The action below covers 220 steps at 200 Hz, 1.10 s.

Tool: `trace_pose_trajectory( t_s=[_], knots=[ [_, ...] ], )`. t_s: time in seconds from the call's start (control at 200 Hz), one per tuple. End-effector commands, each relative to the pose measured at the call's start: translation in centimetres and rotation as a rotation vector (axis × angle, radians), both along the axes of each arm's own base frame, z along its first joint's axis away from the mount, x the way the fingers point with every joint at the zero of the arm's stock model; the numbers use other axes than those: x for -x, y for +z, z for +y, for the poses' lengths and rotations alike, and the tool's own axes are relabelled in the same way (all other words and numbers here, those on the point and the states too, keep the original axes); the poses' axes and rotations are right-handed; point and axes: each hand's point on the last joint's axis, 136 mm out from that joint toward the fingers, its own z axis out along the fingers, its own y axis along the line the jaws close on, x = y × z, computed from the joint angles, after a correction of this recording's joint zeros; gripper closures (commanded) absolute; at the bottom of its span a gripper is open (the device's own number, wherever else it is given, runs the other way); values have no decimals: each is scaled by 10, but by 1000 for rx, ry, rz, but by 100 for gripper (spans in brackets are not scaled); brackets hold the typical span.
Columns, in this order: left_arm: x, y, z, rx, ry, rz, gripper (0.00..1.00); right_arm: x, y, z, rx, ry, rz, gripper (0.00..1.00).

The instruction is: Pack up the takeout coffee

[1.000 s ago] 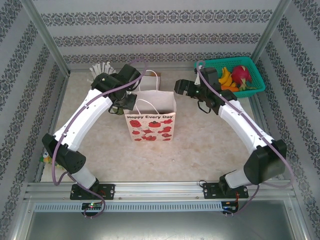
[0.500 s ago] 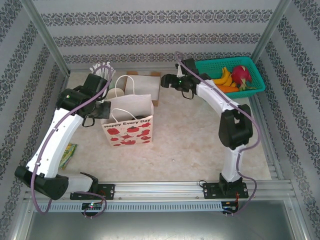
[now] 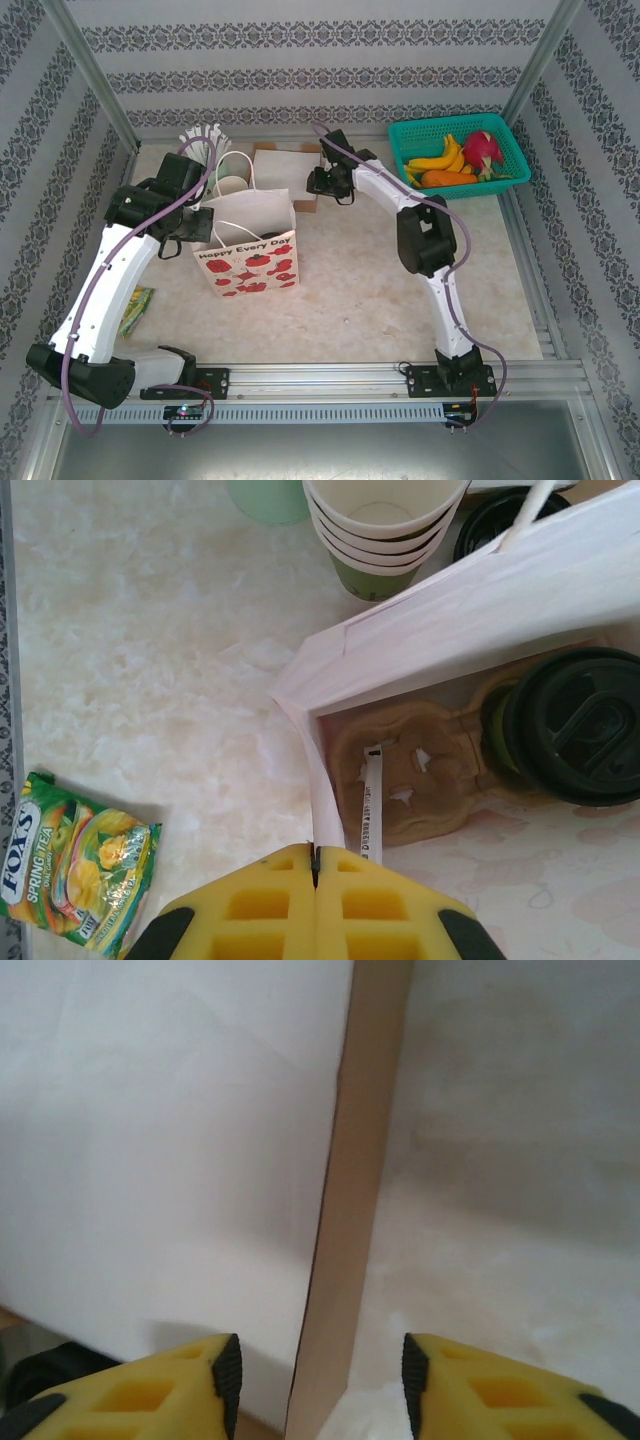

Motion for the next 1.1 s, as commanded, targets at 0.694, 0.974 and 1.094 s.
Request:
trace_pose_trajectory(
  t_s=[0.694, 0.974, 1.094],
  knots=[
    [-12, 1, -14, 60, -85, -84, 100, -6, 21, -131, 382, -107, -90, 100],
    [-17, 6, -31, 134, -163, -119, 100, 55, 16, -164, 359, 11, -11, 100],
    [-18, 6, -39, 159, -203, -128, 100, 92, 10, -179, 390, 36, 23, 100]
  ],
)
